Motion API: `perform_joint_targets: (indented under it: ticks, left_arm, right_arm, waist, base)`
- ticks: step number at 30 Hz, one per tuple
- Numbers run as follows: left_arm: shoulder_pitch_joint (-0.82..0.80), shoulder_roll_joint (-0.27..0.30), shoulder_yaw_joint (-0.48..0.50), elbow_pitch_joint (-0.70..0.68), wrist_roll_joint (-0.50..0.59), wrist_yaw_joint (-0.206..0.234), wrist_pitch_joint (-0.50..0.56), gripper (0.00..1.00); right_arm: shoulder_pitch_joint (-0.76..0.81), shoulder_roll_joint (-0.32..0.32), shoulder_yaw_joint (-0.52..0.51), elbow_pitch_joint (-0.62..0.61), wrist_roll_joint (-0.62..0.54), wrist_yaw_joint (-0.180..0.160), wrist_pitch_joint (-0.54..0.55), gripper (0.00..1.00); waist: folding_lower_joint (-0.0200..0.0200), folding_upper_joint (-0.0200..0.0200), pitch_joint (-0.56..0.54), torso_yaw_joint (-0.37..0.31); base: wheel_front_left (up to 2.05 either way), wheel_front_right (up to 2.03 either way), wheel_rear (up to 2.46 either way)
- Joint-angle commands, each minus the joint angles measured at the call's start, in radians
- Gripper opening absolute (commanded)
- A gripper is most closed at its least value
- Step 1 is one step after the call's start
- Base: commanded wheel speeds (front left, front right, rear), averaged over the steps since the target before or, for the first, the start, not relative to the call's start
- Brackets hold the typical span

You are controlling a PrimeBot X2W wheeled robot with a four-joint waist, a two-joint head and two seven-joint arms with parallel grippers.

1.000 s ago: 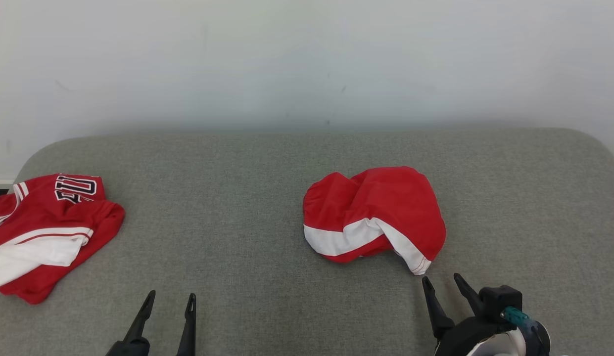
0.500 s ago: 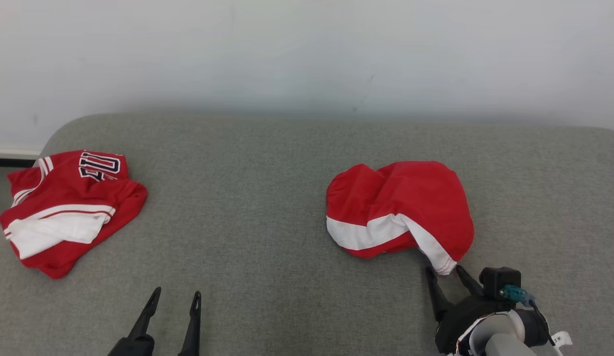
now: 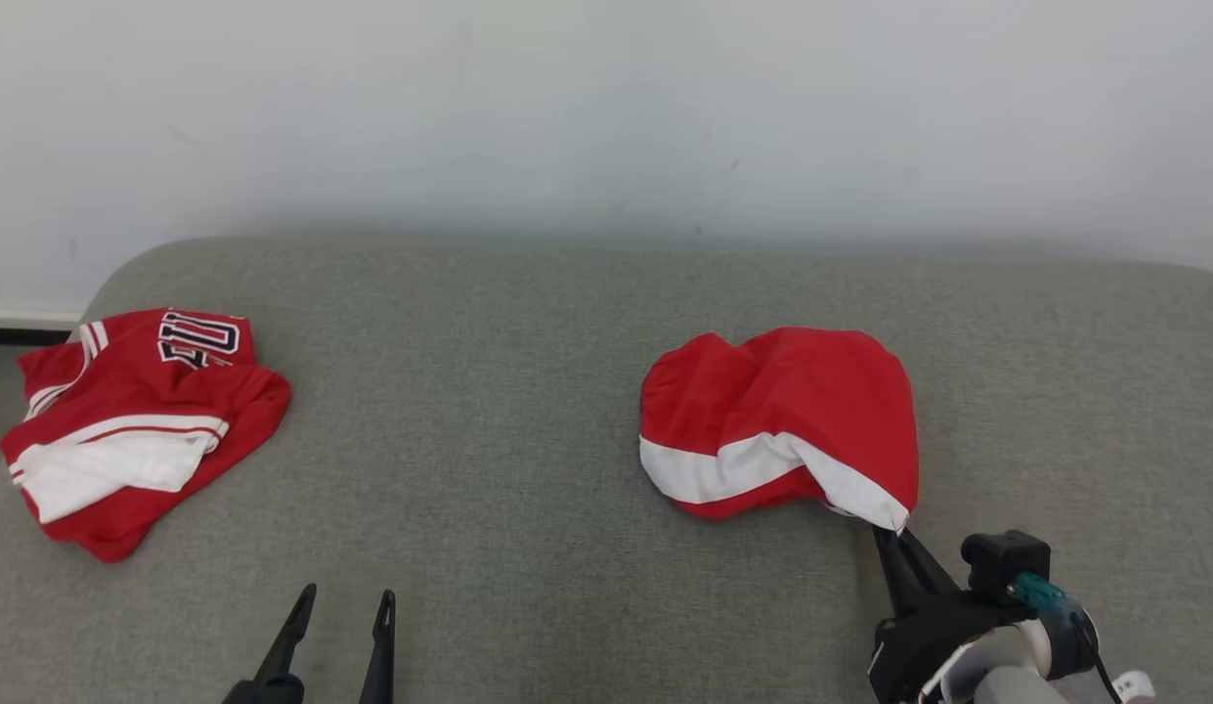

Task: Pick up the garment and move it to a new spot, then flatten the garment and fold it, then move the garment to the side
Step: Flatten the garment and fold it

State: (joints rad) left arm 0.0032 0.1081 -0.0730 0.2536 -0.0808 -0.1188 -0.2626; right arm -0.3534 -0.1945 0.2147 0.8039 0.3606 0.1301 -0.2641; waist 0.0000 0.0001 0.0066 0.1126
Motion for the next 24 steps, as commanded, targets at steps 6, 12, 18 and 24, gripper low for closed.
perform_joint_targets:
  ticks: [6, 12, 18, 24]
  left_arm:
    - [0.027, -0.013, 0.004, -0.004, -0.006, 0.004, -0.003, 1.0]
    - [0.04, -0.022, 0.006, -0.004, -0.014, 0.003, -0.003, 1.0]
    - [0.042, -0.029, -0.001, 0.0, -0.013, -0.001, -0.003, 1.0]
    - [0.035, -0.03, 0.003, 0.005, -0.013, -0.002, -0.003, 1.0]
  right_arm:
    - [0.14, -0.051, 0.021, -0.211, -0.041, 0.001, -0.001, 0.0]
    - [0.309, -0.099, 0.006, -0.366, -0.081, 0.001, 0.0, 0.0]
    - [0.436, -0.132, -0.072, -0.404, -0.096, 0.001, -0.001, 0.0]
    - [0.475, -0.132, -0.1, -0.4, -0.086, 0.001, 0.019, 0.51]
  waist:
    - [0.0, -0.0001, -0.037, -0.057]
    - [0.0, -0.0001, -0.049, -0.095]
    - [0.0, -0.0001, -0.044, -0.121]
    - [0.0, -0.0001, -0.041, -0.135]
  base:
    - [0.0, 0.0, 0.0]
    - [0.0, 0.0, 0.0]
    - [0.0, 0.0, 0.0]
    - [0.0, 0.0, 0.0]
